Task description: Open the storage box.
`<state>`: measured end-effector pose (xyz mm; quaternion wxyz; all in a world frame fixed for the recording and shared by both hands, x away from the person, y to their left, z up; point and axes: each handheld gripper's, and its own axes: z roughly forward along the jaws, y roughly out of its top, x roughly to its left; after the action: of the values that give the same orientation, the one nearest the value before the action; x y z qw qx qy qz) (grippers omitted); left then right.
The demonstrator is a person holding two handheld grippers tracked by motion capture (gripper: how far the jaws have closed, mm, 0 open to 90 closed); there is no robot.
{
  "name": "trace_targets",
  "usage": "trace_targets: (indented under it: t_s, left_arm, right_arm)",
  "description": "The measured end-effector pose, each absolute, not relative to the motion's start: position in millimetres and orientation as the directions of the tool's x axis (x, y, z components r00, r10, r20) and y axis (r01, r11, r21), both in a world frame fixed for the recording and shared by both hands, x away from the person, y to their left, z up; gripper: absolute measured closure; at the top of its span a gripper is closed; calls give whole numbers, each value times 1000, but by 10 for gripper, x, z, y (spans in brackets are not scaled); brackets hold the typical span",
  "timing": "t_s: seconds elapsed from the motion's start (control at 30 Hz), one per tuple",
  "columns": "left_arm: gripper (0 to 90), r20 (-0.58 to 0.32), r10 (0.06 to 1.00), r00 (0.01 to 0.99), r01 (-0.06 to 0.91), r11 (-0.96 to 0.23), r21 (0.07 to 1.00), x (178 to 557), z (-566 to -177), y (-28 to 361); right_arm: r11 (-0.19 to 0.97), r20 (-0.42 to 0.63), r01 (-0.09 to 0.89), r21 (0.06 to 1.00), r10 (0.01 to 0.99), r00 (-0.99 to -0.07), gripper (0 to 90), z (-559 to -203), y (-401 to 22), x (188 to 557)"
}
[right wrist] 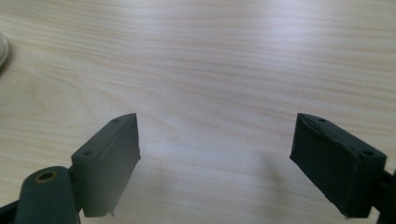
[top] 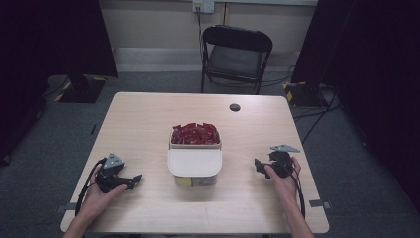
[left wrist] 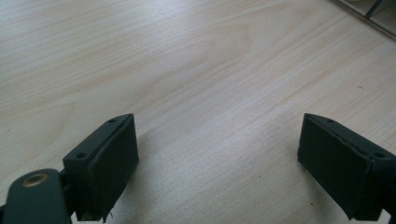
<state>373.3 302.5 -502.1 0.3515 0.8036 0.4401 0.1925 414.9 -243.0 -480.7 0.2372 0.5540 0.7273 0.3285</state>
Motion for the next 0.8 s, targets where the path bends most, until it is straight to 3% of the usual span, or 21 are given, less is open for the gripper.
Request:
trace_targets:
  t_s: [0.4,0.8]
  left_arm:
    - [118,0,843,538,573,-366,734,3732,-5020,3025]
    - [117,0,843,539,572,-366,734,3732,-5021,3025]
  right_arm:
    - [167,76,615,771,934,-348,170,-4588,-2347,3985]
    - [260,30,550,794,886,-462,166,-4420,-2089,3819]
